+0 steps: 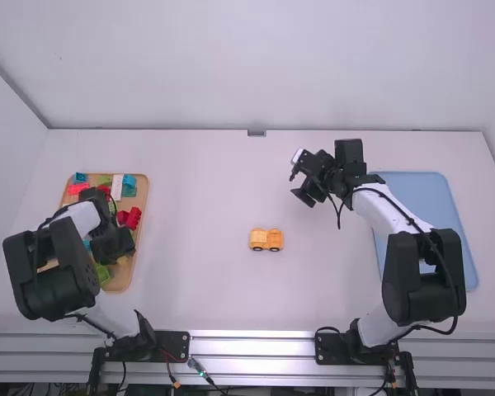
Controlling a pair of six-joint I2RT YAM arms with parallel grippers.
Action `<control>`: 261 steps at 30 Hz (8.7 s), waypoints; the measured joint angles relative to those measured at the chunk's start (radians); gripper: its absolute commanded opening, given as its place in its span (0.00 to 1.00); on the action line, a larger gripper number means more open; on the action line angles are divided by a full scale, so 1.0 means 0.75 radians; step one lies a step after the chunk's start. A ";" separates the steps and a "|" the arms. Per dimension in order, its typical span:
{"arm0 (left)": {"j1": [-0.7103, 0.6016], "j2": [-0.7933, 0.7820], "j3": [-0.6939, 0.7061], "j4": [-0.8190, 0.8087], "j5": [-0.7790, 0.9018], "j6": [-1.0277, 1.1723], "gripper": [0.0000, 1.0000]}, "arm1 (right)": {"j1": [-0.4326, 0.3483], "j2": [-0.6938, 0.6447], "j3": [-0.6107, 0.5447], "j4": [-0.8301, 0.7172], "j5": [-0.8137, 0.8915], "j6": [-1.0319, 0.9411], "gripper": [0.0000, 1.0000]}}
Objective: Assemble lego blocks to make yellow taxi
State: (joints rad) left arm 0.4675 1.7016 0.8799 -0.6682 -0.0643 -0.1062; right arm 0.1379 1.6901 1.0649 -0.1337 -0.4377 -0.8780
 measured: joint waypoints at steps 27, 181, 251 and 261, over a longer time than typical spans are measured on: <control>-0.145 -0.364 -0.045 0.191 -0.007 0.043 0.02 | 0.051 0.000 0.000 0.255 -0.105 0.352 0.99; -0.871 0.018 -0.113 1.710 0.293 0.135 0.99 | 0.239 0.204 -0.149 -0.482 0.515 3.487 0.10; -0.990 0.285 -0.102 1.366 1.678 1.401 0.99 | -0.201 0.201 -0.256 -0.168 -0.699 -0.776 0.99; -1.035 0.286 -0.102 1.367 1.590 1.400 0.99 | -0.203 0.298 -0.375 -0.035 -0.698 -0.756 1.00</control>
State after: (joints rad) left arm -0.3088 1.9160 0.8032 0.3569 1.1282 0.9436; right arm -0.0143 1.9137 0.7834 -0.1596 -0.9615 -1.4448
